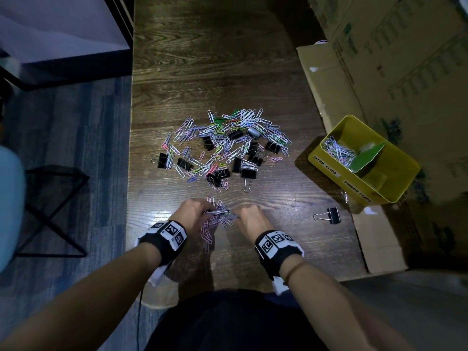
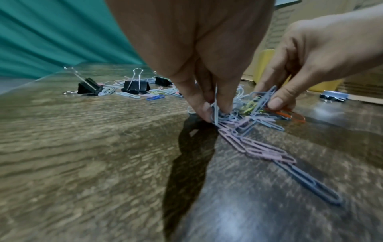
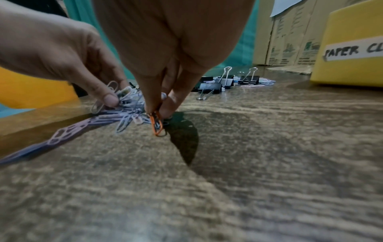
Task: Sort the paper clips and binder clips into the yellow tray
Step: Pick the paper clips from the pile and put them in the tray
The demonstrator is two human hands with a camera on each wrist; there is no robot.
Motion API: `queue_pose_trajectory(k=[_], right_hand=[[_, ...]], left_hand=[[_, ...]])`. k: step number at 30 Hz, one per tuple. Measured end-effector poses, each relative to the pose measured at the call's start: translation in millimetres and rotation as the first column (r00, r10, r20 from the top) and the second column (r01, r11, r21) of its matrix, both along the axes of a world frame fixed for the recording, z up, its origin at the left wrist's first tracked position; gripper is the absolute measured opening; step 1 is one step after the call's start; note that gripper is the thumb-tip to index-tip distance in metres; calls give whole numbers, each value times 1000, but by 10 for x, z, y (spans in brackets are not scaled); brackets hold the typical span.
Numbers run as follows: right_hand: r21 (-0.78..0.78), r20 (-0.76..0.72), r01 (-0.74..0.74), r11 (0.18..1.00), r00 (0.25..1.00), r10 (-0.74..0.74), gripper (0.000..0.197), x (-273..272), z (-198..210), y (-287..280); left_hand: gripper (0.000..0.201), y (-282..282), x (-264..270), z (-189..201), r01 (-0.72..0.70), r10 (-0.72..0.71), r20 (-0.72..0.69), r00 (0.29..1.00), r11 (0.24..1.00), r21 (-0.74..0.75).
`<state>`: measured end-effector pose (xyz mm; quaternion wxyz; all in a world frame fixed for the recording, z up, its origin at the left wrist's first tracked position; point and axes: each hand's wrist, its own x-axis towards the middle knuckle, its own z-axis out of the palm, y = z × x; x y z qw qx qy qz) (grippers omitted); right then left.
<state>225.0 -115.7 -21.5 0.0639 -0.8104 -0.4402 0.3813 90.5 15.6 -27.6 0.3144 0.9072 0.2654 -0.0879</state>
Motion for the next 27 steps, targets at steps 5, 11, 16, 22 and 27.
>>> queue_pose_trajectory(k=[5,11,16,22,27], right_hand=[[125,-160,231,965,965,-210,25,95,17,-46],[136,-308,375,917,896,-321,28,293,26,-152],[169,-467,592,788,752,-465,28,496,121,-302],[219,-627,787,577,567,-534,23,900,455,-541],[364,-660,842,398,535,-528,32,1371,777,-758]], left_hand=[[25,98,83,106,-197,191,-62,980,974,-113],[18,203,137,192,-422,428,-89,900,800,-426],[17,258,268,394,-443,496,-86,864,667,-599],[15,160,806,810,-353,461,-31,887,631,-691],[14,-50,1693,1144,-217,452,97,887,592,-776]])
